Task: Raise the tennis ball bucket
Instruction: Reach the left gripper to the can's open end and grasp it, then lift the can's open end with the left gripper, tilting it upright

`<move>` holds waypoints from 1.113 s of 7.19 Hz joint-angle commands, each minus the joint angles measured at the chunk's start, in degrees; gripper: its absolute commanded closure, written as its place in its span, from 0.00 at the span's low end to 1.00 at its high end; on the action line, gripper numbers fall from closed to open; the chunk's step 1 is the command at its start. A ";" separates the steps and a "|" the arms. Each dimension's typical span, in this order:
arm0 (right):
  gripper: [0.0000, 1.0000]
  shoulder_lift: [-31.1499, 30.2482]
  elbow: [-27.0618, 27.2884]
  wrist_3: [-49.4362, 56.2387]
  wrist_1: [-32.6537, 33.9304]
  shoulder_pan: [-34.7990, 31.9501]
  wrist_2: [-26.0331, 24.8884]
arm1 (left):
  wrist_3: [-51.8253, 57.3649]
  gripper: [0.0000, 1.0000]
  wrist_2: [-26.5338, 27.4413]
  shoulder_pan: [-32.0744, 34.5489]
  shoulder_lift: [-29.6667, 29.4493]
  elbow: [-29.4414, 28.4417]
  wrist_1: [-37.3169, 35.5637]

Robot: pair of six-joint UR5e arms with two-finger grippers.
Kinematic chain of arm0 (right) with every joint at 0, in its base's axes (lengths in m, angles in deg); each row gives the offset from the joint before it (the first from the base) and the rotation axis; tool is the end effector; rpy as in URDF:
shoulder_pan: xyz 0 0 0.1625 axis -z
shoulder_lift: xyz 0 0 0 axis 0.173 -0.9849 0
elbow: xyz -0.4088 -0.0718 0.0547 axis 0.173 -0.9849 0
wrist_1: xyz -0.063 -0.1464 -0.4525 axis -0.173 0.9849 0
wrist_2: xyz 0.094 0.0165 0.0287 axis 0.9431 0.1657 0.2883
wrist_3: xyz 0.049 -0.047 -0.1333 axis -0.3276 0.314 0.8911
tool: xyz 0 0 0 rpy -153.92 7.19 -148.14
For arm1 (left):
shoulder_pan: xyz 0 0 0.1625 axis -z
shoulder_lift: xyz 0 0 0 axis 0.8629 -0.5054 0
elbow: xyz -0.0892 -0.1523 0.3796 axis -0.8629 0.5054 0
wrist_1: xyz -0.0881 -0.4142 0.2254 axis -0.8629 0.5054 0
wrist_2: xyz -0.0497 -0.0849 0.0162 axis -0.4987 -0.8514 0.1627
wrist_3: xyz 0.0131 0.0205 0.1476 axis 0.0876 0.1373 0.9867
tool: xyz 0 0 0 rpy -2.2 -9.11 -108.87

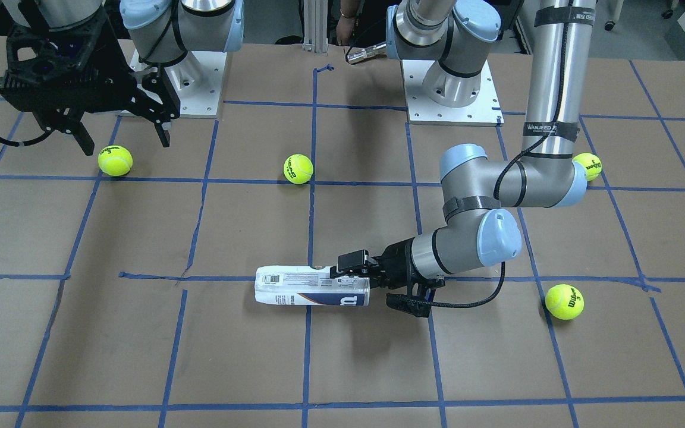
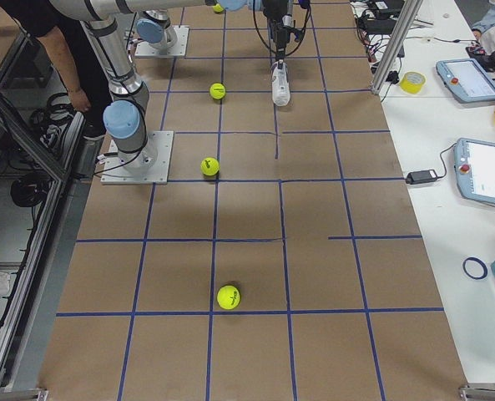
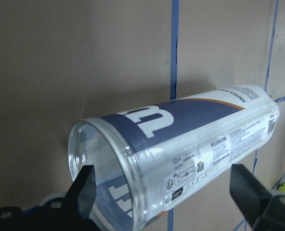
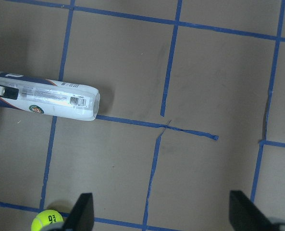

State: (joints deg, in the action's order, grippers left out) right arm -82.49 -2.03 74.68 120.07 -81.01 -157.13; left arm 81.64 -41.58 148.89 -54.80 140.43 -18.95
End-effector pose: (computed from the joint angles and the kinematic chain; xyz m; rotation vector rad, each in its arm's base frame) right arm 0.1467 -0.5755 0.4904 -0.2493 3.1083 -0.2155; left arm -0.2251 -0.6284 0.0820 -0.0013 -2.4062 -0.0884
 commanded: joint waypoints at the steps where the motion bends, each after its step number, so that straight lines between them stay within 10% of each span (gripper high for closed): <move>1: 0.00 0.00 0.00 -0.11 0.09 0.00 0.00 | -2.87 0.78 0.01 0.22 0.06 -0.15 -0.15; 2: 0.00 0.00 0.00 -0.20 0.00 0.00 -0.08 | -4.89 1.00 -0.51 0.22 0.24 -1.20 -0.32; 8: 0.00 -0.53 -0.09 -0.37 -0.44 0.09 -0.26 | -29.93 1.00 2.89 0.75 5.59 -11.90 4.58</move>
State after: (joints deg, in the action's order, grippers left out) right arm -82.81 -2.11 74.44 119.64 -80.92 -157.39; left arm 57.21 -40.44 149.56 -50.66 131.77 -15.65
